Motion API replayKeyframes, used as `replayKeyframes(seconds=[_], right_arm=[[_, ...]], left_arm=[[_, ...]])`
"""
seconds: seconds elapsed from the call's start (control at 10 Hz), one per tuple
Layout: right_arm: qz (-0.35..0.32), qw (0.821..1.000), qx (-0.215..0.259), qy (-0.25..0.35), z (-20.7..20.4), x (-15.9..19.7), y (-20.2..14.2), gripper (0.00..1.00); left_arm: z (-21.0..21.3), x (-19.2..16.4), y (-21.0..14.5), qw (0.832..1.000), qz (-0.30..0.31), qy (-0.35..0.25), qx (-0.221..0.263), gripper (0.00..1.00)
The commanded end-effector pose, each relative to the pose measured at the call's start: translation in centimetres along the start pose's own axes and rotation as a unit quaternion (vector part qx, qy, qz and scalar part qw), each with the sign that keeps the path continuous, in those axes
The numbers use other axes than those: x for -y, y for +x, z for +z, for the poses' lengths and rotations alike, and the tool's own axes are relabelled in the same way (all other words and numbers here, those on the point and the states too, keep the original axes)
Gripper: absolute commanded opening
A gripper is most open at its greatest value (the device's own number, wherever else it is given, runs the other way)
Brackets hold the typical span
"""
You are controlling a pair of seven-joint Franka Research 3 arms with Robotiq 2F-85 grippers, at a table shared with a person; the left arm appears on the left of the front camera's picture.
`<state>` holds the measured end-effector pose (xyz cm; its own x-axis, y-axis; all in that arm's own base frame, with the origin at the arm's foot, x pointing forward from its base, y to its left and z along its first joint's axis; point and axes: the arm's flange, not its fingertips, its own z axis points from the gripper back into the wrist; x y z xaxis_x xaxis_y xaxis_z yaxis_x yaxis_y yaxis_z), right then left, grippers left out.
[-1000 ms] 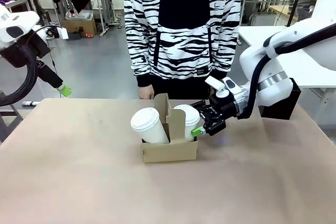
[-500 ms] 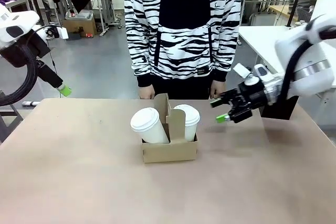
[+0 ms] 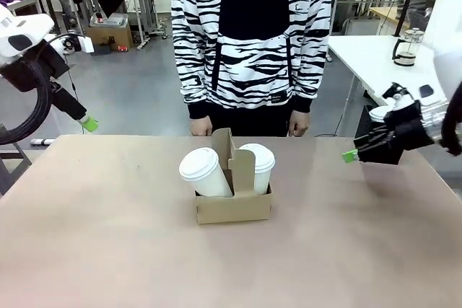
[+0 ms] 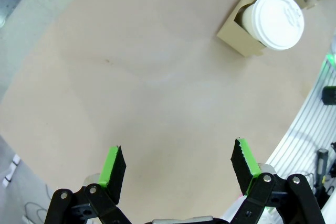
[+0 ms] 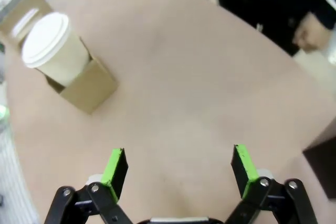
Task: Pour a drink into a cup and package it in a carrier.
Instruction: Insert the held 600 ml Paper Cup into the Cup Carrier.
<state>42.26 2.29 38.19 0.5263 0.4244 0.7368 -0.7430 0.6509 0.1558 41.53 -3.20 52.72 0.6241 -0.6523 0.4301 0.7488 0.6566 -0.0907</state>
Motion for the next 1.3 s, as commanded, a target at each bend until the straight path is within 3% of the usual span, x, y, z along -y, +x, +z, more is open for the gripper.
replayKeyframes(seconds=[0.0, 0.2, 0.3, 1.2], right_arm=[[-0.037, 0.999, -0.009, -0.021, 1.9, -2.9, 0.1, 1.0], [-0.025, 0.998, 0.002, -0.065, 1.2, -2.4, 0.6, 1.0], [-0.031, 0.999, 0.004, -0.035, 1.7, -1.4, 0.0, 1.0], [-0.031, 0.999, 0.004, -0.035, 1.7, -1.4, 0.0, 1.0]], left_arm=[[0.1, 0.0, 0.1, 1.0, 0.005, 0.005, -0.006, 1.0], [0.1, 0.0, 0.1, 1.0, 0.005, 0.005, -0.006, 1.0], [0.1, 0.0, 0.1, 1.0, 0.005, 0.005, -0.006, 1.0], [0.1, 0.0, 0.1, 1.0, 0.005, 0.005, -0.006, 1.0]])
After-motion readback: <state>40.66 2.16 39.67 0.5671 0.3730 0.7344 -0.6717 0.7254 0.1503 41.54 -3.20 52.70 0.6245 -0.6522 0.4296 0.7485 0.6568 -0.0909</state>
